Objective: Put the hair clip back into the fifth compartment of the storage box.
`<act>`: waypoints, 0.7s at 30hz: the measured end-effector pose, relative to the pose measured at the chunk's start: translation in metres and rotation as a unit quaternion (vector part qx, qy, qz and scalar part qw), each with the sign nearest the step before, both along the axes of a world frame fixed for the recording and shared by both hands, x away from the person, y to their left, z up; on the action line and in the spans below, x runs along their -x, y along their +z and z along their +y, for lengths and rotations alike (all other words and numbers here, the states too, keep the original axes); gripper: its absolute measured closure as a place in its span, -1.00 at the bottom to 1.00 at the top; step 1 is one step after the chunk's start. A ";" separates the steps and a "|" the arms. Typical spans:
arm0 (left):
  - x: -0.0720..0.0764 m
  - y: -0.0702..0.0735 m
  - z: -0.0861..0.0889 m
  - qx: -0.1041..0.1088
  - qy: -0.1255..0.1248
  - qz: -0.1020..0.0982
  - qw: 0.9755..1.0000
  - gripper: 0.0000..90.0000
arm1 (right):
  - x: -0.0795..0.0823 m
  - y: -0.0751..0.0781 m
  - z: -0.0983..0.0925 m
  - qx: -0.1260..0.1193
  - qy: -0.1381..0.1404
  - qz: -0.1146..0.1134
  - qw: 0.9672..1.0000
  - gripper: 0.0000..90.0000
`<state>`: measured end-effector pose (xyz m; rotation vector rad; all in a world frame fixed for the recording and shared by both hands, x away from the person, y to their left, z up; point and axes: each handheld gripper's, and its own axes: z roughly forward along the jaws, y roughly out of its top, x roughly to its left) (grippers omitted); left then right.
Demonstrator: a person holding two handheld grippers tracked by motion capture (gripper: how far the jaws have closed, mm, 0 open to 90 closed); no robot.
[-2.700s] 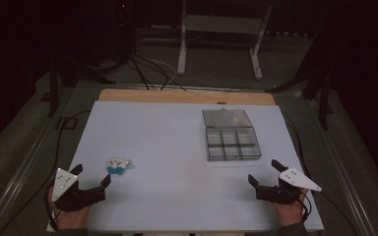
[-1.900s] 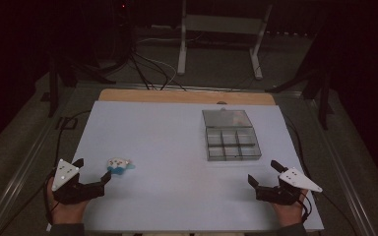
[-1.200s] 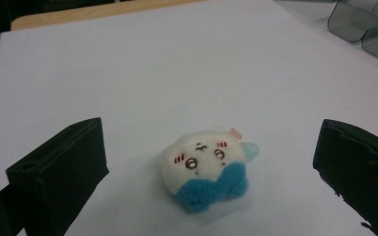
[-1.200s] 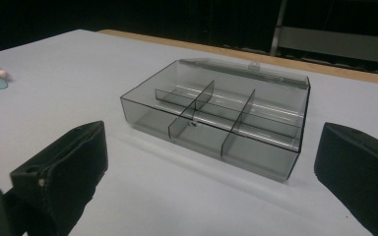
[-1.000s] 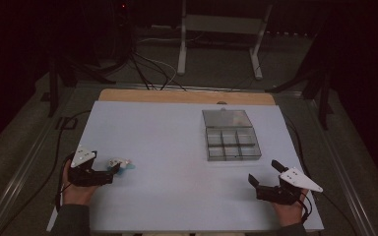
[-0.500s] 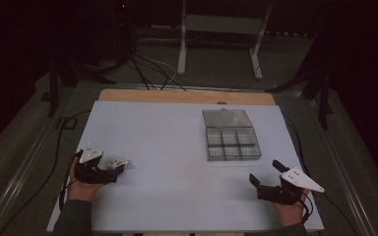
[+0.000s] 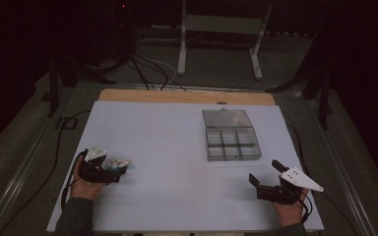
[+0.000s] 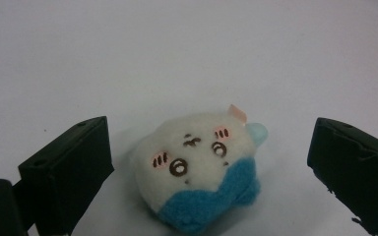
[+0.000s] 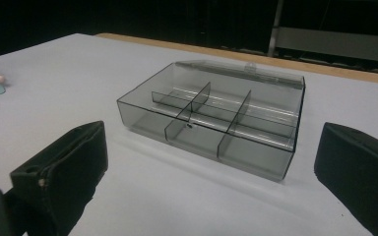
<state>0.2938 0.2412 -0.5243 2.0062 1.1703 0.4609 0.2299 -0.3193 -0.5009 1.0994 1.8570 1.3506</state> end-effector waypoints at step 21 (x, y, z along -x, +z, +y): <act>-0.004 -0.011 -0.011 -0.076 0.000 0.048 0.996 -0.27 | 0.000 0.000 0.000 -0.002 -0.003 0.000 1.000 -1.00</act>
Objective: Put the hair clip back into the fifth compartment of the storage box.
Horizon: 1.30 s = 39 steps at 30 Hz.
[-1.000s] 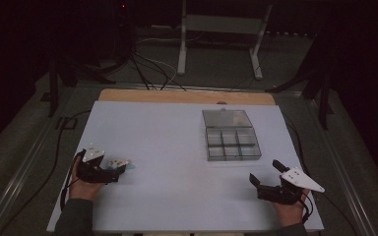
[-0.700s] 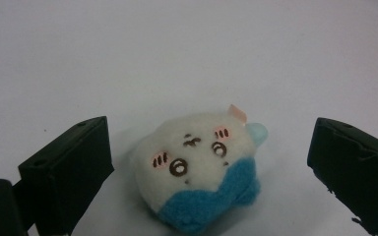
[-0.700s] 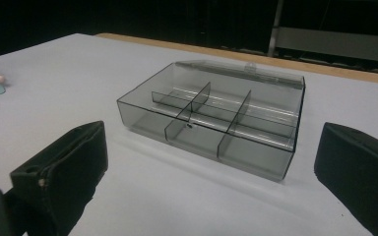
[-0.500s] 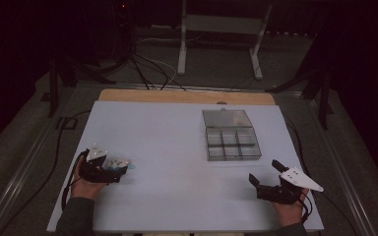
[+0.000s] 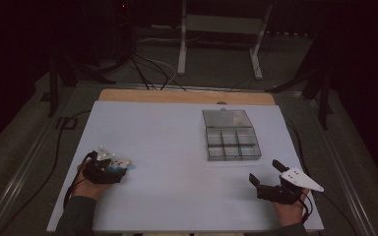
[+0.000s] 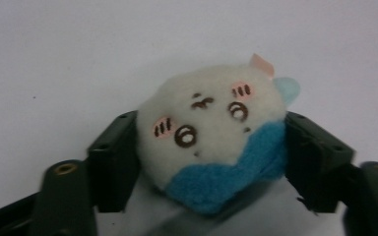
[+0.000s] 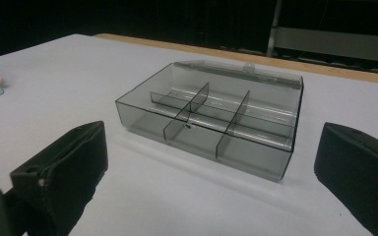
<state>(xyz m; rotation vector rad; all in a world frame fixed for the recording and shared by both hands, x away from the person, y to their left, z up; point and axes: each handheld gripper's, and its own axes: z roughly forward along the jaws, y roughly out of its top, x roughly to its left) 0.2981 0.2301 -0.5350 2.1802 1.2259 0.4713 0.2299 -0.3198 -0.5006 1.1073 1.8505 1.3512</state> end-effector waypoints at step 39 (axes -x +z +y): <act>-0.009 0.045 -0.034 0.034 0.004 -0.042 0.999 -0.19 | 0.000 0.001 -0.001 -0.005 -0.001 -0.002 1.000 -1.00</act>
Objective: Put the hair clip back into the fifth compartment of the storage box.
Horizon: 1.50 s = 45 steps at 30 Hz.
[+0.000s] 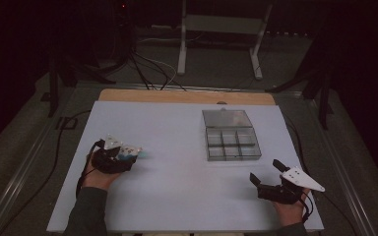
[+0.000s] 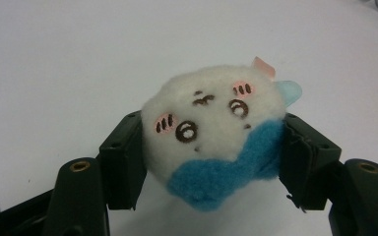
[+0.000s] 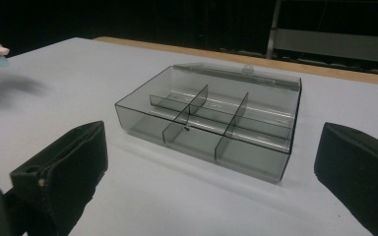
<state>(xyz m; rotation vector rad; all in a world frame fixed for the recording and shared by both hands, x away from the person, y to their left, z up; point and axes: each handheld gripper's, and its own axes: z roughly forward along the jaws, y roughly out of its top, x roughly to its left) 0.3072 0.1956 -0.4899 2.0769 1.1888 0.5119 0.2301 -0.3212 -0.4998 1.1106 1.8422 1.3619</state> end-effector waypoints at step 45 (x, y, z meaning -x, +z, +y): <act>-0.033 0.039 -0.073 0.031 -0.015 -0.031 0.999 -0.19 | 0.000 0.000 -0.001 -0.003 -0.001 0.000 1.000 -1.00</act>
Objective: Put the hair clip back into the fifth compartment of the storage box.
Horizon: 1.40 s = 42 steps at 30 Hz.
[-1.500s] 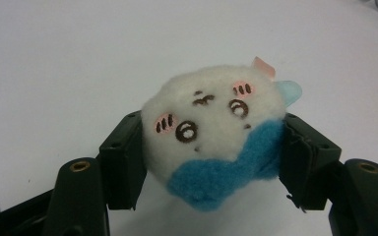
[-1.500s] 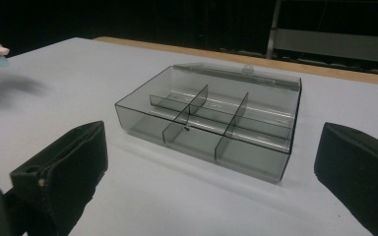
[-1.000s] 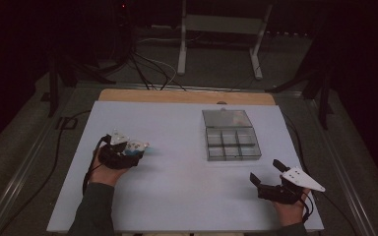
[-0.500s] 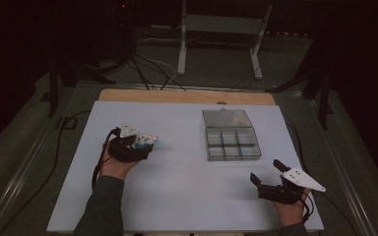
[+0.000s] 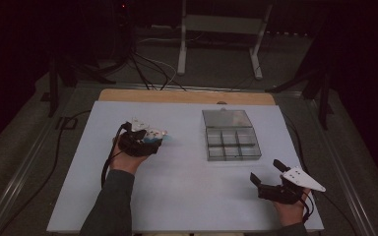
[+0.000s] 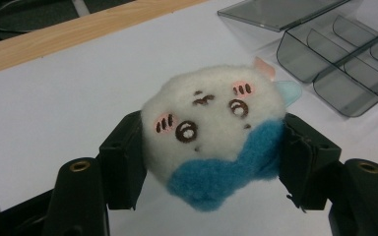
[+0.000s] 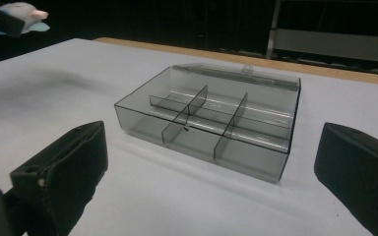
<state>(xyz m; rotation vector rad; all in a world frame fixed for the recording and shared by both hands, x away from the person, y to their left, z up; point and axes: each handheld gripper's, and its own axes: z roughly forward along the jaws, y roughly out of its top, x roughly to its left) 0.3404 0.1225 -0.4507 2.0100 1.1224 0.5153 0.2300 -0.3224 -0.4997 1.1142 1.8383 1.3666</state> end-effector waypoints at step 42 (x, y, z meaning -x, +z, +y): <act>-0.027 0.007 -0.068 0.026 -0.002 -0.011 1.000 -0.19 | 0.000 0.000 0.000 -0.001 0.002 -0.001 1.000 -1.00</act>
